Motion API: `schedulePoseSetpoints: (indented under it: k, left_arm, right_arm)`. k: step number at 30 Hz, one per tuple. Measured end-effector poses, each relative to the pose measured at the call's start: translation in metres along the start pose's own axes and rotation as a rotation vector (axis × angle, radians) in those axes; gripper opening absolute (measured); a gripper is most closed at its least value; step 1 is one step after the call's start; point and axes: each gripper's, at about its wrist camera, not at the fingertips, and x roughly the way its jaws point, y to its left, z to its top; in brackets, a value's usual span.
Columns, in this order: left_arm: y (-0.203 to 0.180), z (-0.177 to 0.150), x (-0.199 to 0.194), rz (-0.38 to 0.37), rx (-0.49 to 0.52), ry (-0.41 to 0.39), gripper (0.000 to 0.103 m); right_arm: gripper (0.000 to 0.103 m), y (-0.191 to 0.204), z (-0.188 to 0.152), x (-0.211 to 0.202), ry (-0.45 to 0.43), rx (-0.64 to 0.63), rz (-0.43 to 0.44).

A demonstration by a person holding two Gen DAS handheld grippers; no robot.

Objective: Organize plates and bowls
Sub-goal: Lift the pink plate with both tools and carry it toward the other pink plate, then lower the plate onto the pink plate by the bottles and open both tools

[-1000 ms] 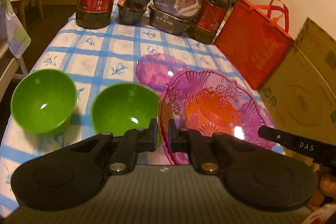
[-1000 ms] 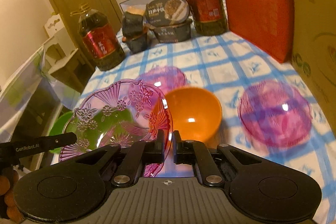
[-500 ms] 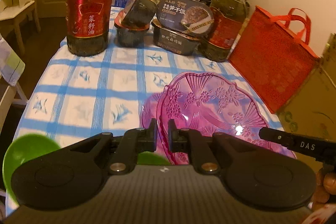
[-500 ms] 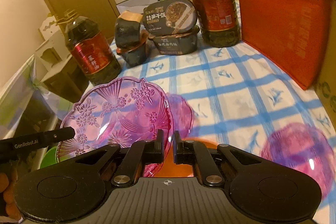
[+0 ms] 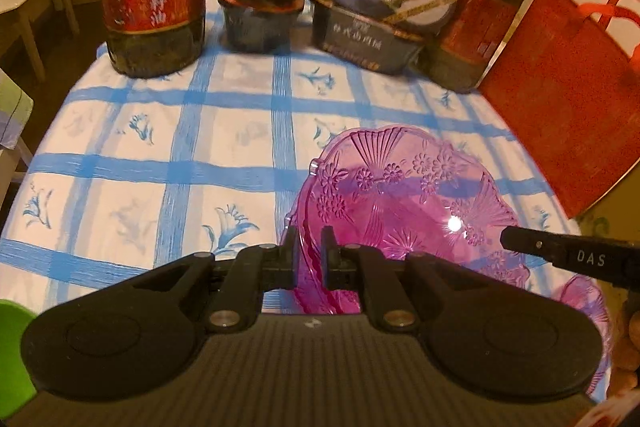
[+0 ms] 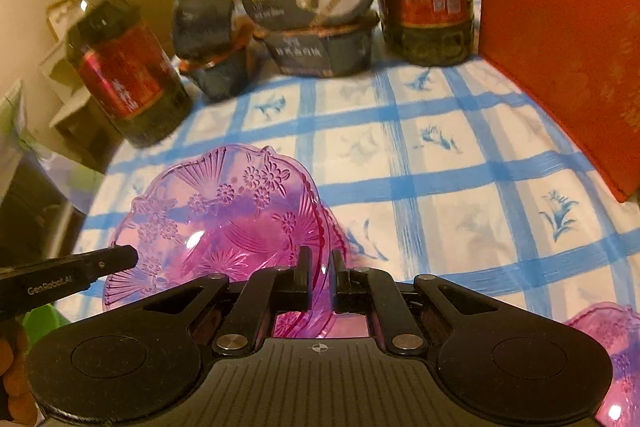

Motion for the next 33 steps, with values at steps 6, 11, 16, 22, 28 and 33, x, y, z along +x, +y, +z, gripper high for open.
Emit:
schedulePoseSetpoints:
  k: [6,11,16,22,28,33]
  left_arm:
    - [0.002,-0.004,0.02,0.009,0.012,0.026,0.009]
    - [0.002,-0.006,0.027,0.021,0.027,0.037,0.009]
    - [0.002,-0.007,0.031,0.029,0.039,0.044,0.009]
    - [0.002,-0.009,0.036,0.033,0.05,0.052,0.01]
    - [0.002,-0.011,0.038,0.034,0.055,0.054,0.01]
    - [0.002,-0.011,0.042,0.042,0.07,0.049,0.014]
  right_arm:
    - [0.008,-0.004,0.001,0.021,0.049,-0.02,-0.017]
    - [0.009,-0.002,0.001,0.031,0.075,-0.043,-0.026]
    - [0.009,0.001,0.002,0.036,0.088,-0.063,-0.038]
    - [0.01,0.003,0.001,0.041,0.097,-0.08,-0.05]
    - [0.01,0.004,0.0,0.044,0.107,-0.094,-0.059]
    - [0.011,0.004,-0.002,0.048,0.108,-0.101,-0.06]
